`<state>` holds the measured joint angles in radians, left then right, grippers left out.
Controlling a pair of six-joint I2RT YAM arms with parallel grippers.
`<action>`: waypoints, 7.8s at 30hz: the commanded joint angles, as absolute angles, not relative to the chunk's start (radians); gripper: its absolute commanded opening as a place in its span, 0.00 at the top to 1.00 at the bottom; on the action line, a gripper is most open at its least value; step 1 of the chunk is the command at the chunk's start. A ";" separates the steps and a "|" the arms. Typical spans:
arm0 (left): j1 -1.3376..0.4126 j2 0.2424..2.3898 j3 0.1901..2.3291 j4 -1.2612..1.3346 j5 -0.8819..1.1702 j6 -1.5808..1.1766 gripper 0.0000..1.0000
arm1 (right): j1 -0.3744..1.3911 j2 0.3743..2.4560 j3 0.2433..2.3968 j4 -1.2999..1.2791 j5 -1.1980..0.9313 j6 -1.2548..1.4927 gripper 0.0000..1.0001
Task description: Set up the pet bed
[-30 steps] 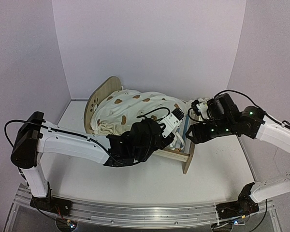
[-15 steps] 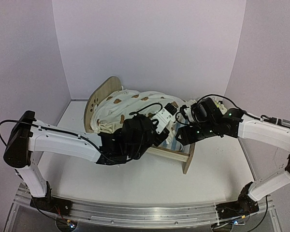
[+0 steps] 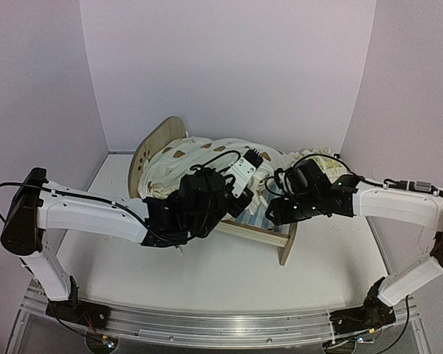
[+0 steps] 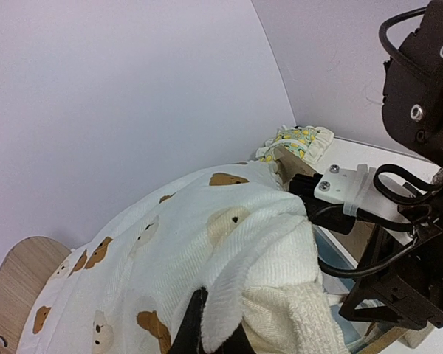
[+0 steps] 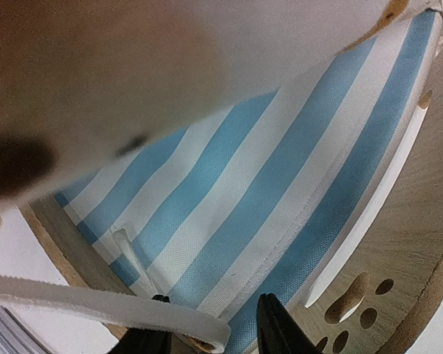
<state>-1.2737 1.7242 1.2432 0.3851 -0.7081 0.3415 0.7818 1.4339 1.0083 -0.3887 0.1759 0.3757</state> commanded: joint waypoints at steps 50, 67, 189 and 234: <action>-1.273 1.707 1.310 0.236 -0.486 0.188 1.00 | 0.786 1.336 1.177 -0.662 0.376 0.223 1.00; -1.287 1.706 1.293 0.209 -0.472 0.149 1.00 | 0.788 1.437 1.257 -0.684 0.234 0.200 0.99; -1.349 2.331 1.285 0.566 -0.436 -0.256 0.52 | 0.800 0.482 0.631 -0.727 0.256 0.655 0.39; -1.539 2.128 1.224 0.208 -0.327 -0.379 1.00 | 0.800 0.522 0.655 -0.739 0.206 0.666 0.39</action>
